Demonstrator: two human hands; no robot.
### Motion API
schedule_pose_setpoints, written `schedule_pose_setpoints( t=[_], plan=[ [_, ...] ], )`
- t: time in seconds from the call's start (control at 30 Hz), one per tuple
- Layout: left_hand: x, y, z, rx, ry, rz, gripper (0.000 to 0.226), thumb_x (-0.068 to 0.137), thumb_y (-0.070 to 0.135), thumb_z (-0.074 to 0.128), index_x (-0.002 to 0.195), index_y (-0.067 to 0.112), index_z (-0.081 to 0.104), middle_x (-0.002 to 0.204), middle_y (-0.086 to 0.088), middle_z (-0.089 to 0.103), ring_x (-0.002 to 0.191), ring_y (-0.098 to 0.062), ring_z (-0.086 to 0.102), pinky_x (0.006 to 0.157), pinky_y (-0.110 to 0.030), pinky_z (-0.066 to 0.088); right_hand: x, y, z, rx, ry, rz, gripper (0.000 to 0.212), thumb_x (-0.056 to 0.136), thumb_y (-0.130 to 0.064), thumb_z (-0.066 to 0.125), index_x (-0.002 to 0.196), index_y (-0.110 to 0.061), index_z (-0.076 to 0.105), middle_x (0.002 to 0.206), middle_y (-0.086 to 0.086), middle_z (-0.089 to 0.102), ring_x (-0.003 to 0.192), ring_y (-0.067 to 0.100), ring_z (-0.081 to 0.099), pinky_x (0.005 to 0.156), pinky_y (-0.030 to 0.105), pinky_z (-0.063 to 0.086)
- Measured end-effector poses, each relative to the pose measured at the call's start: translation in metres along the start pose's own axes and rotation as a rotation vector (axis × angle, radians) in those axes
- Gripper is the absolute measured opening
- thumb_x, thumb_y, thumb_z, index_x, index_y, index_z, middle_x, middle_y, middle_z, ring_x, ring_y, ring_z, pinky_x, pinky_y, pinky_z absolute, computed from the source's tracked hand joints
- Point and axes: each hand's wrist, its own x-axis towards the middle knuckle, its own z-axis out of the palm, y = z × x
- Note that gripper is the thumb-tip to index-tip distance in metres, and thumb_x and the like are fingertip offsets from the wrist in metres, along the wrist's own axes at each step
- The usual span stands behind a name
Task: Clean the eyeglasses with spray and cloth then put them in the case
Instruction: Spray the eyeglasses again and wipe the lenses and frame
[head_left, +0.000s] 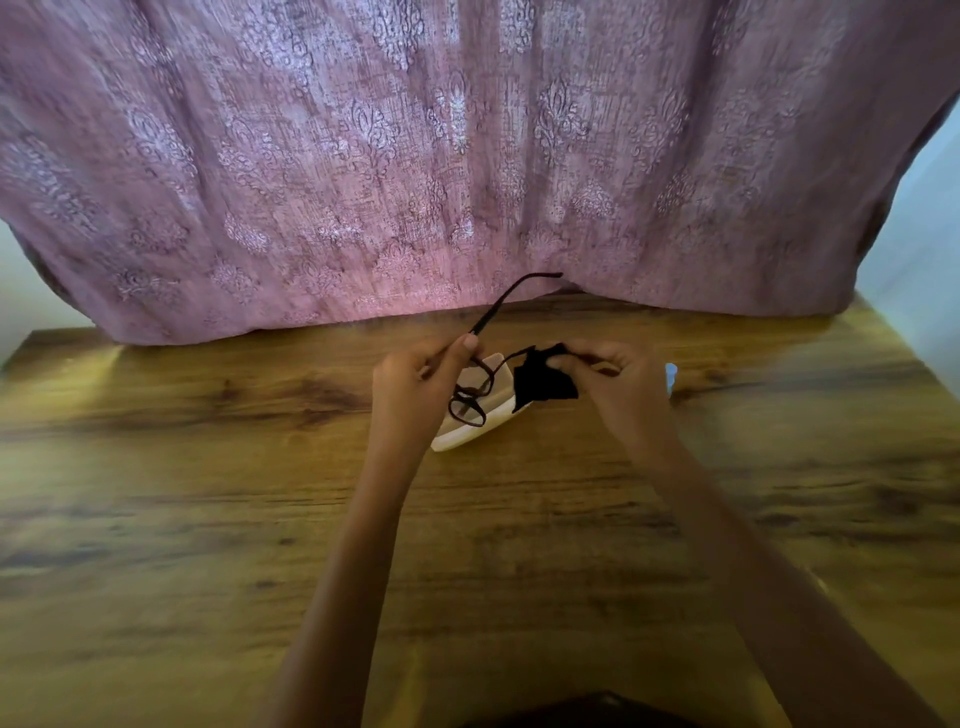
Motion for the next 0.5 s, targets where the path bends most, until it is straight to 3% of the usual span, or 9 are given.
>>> schedule_pose_setpoints(
  t=[0.1, 0.13, 0.23, 0.3, 0.37, 0.43, 0.5],
  plan=[
    [0.006, -0.003, 0.007, -0.067, 0.009, -0.046, 0.034, 0.077, 0.064, 0.060, 0.083, 0.035, 0.076, 0.081, -0.022, 0.071, 0.077, -0.033, 0.068, 0.073, -0.046, 0.053, -0.007, -0.008, 0.011, 0.109, -0.074, -0.023, 0.020, 0.081, -0.014, 0.076, 0.095, -0.028, 0.073, 0.085, -0.020, 0.071, 0.086, 0.003, 0.069, 0.077, 0.019, 0.055],
    [0.007, -0.003, 0.009, -0.091, 0.014, -0.074, 0.037, 0.075, 0.067, 0.061, 0.080, 0.033, 0.076, 0.083, -0.026, 0.069, 0.074, -0.030, 0.066, 0.070, -0.041, 0.050, -0.008, -0.010, 0.013, 0.121, -0.089, -0.030, 0.021, 0.080, -0.014, 0.076, 0.093, -0.030, 0.073, 0.084, -0.021, 0.071, 0.086, 0.003, 0.069, 0.078, 0.022, 0.056],
    [0.008, 0.008, 0.013, -0.149, 0.012, -0.120, 0.020, 0.085, 0.046, 0.066, 0.079, 0.030, 0.076, 0.080, -0.017, 0.073, 0.073, -0.025, 0.065, 0.072, -0.038, 0.048, -0.012, -0.012, 0.016, 0.166, -0.158, -0.021, 0.020, 0.080, -0.015, 0.076, 0.092, -0.031, 0.074, 0.088, -0.013, 0.075, 0.090, 0.008, 0.070, 0.083, 0.032, 0.057],
    [0.008, 0.015, 0.016, -0.203, -0.007, -0.125, 0.018, 0.087, 0.036, 0.066, 0.086, 0.021, 0.077, 0.081, -0.004, 0.076, 0.080, -0.021, 0.070, 0.081, -0.041, 0.053, -0.014, -0.013, 0.018, 0.165, -0.177, -0.026, 0.019, 0.080, -0.016, 0.076, 0.089, -0.033, 0.073, 0.086, -0.012, 0.075, 0.088, 0.008, 0.070, 0.082, 0.030, 0.056],
    [0.009, 0.012, 0.018, -0.235, -0.044, -0.133, 0.025, 0.087, 0.039, 0.066, 0.092, 0.017, 0.077, 0.084, -0.003, 0.076, 0.083, -0.020, 0.071, 0.082, -0.042, 0.053, -0.014, -0.013, 0.019, 0.136, -0.165, -0.027, 0.018, 0.080, -0.018, 0.076, 0.086, -0.035, 0.071, 0.082, -0.014, 0.074, 0.084, 0.005, 0.069, 0.077, 0.023, 0.055],
    [0.009, 0.004, 0.016, -0.234, -0.090, -0.122, 0.035, 0.084, 0.052, 0.064, 0.094, 0.021, 0.077, 0.083, -0.016, 0.073, 0.081, -0.033, 0.067, 0.074, -0.041, 0.049, -0.014, -0.016, 0.017, 0.168, -0.151, 0.004, 0.016, 0.081, -0.018, 0.076, 0.086, -0.033, 0.072, 0.082, -0.011, 0.074, 0.083, 0.006, 0.069, 0.074, 0.022, 0.056],
    [0.005, -0.006, 0.012, -0.211, -0.173, -0.121, 0.048, 0.083, 0.062, 0.060, 0.098, 0.019, 0.075, 0.081, -0.025, 0.068, 0.073, -0.027, 0.061, 0.069, -0.034, 0.042, -0.012, -0.018, 0.012, 0.262, -0.145, 0.061, 0.012, 0.083, -0.015, 0.074, 0.091, -0.024, 0.074, 0.085, -0.005, 0.075, 0.080, 0.006, 0.070, 0.070, 0.021, 0.056]
  ],
)
